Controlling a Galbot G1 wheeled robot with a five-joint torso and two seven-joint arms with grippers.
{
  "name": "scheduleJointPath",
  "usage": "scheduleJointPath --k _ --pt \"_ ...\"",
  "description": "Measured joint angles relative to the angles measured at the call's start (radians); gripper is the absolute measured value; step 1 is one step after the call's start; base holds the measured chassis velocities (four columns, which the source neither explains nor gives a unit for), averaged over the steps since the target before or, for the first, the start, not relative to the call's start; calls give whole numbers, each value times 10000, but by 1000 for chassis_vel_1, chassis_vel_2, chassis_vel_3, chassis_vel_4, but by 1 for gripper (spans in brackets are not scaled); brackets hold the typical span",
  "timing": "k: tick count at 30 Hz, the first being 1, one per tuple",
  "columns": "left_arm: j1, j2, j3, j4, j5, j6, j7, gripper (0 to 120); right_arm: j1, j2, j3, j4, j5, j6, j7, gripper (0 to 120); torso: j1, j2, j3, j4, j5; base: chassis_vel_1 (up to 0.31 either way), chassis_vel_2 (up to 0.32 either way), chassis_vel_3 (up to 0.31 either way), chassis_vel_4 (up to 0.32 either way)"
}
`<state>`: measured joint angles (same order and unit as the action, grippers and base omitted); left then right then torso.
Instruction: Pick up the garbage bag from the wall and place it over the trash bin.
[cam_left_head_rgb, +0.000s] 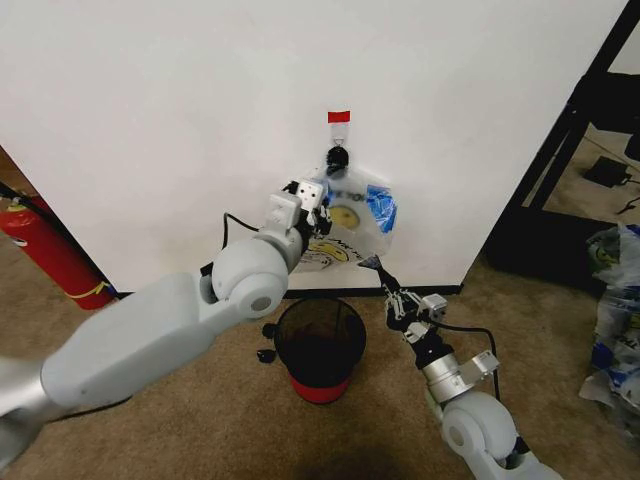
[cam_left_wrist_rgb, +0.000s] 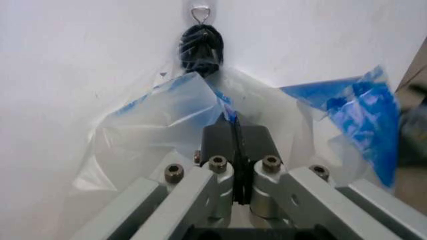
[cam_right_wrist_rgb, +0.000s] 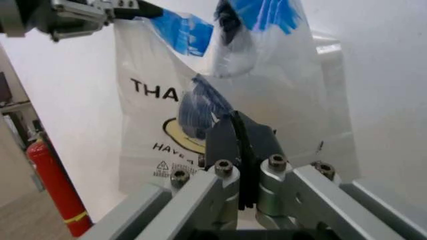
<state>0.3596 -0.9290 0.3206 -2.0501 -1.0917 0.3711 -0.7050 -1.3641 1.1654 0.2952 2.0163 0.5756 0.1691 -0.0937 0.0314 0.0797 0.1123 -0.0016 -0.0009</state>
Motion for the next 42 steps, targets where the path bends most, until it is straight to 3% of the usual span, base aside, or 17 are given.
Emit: scheduleJointPath --k 5,10,21,23,25,31,38,42 --pt "1545 -477 -1274 -201 220 -863 329 0 -137 56 11 118 -41 -75 130 0 0 0 0 2 0 0 0 0 0" --pt "2301 -649 -1799 -415 505 -1095 541 0 -363 -3 61 348 -316 -119 92 0 0 0 0 2 0 0 0 0 0" --pt "2816 -935 -2016 -435 783 -1170 816 0 -1075 -835 794 2008 -600 -418 194 36 0 0 0 0 1 0 0 0 0" --pt "2847 -1000 -1991 -433 827 -1163 831 0 -995 -1238 1015 2444 -329 -581 408 48 0 0 0 0 1 0 0 0 0" --pt "2854 -1013 -1977 -433 837 -1160 837 0 -928 -1401 1081 2578 -178 -646 463 51 0 0 0 -1 2 0 0 0 0" --pt "2996 -1012 -1816 -449 1015 -1137 924 0 248 -3027 1356 2655 808 -1181 1029 78 0 0 1 2 0 0 0 0 0" --pt "3215 -946 -1744 -530 1147 -1111 964 0 2311 -3529 631 1282 1177 -1866 2153 99 2 -1 2 2 2 0 0 0 0" --pt "3250 -901 -1726 -585 1157 -1106 967 0 3165 -3541 134 710 1289 -2089 2389 100 2 -2 2 3 0 0 0 0 0"
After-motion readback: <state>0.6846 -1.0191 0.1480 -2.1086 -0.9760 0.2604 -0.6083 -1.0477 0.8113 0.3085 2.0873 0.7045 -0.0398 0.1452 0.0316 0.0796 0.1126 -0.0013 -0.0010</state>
